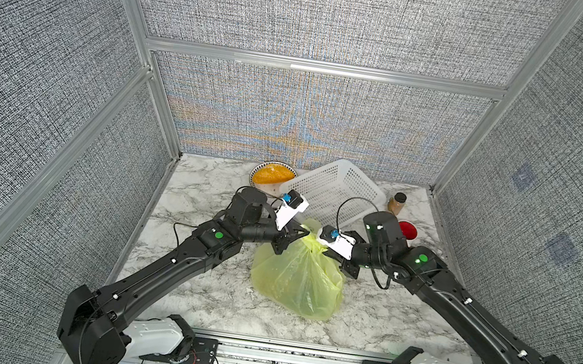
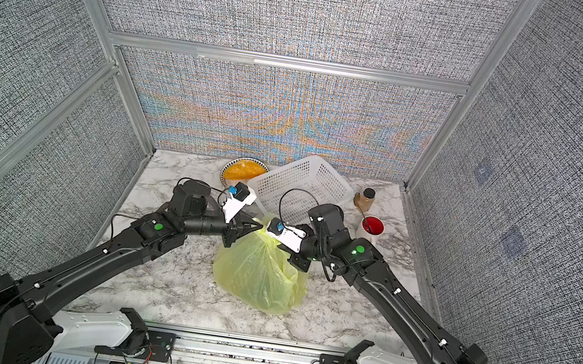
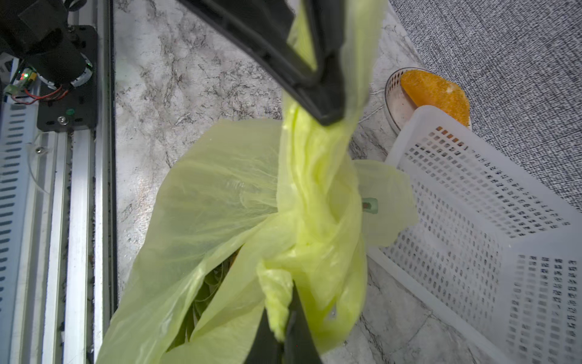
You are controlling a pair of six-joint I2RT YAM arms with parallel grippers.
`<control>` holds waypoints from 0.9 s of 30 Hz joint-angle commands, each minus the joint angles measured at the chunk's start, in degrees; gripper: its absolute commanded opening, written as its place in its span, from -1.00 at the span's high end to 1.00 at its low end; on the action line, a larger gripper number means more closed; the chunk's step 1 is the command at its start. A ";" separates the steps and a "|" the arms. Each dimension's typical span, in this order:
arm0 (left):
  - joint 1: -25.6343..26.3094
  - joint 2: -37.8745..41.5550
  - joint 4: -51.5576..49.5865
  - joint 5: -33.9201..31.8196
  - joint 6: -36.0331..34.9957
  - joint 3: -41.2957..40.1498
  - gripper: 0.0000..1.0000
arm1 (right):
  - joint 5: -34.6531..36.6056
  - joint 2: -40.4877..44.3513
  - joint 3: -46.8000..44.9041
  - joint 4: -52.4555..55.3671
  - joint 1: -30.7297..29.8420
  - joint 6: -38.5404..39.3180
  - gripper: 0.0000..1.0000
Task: Place the pineapple into a plastic bag & tie a knot
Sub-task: Cross the plastic bag at the center of the board.
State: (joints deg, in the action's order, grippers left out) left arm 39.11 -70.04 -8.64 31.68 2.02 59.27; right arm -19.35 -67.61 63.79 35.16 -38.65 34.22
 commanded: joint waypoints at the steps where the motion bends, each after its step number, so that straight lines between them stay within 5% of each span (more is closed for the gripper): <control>1: -0.10 -1.06 -0.89 0.81 -0.86 0.85 1.00 | -3.48 0.95 -1.39 -5.23 -0.97 -1.14 1.00; 7: -0.09 -3.24 -1.16 1.53 -0.50 1.47 0.88 | -5.52 2.35 -6.09 -12.27 -1.42 -5.21 1.00; 12: -0.09 -3.68 -2.67 1.18 -2.56 1.63 0.43 | -5.48 2.48 -9.75 -16.46 -1.42 -7.22 1.00; 21: -0.09 -7.73 -12.91 4.18 -17.55 4.87 -0.28 | -5.84 2.68 -12.87 -18.51 -1.43 -7.66 1.00; 27: -1.46 -11.30 -17.06 3.62 -24.22 9.01 -0.45 | -7.92 2.47 -13.65 -19.95 -1.49 -8.48 1.00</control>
State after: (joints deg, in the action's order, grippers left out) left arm 38.30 -80.55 -22.76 34.50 -16.97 67.07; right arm -25.52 -65.04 50.28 17.17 -40.07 26.59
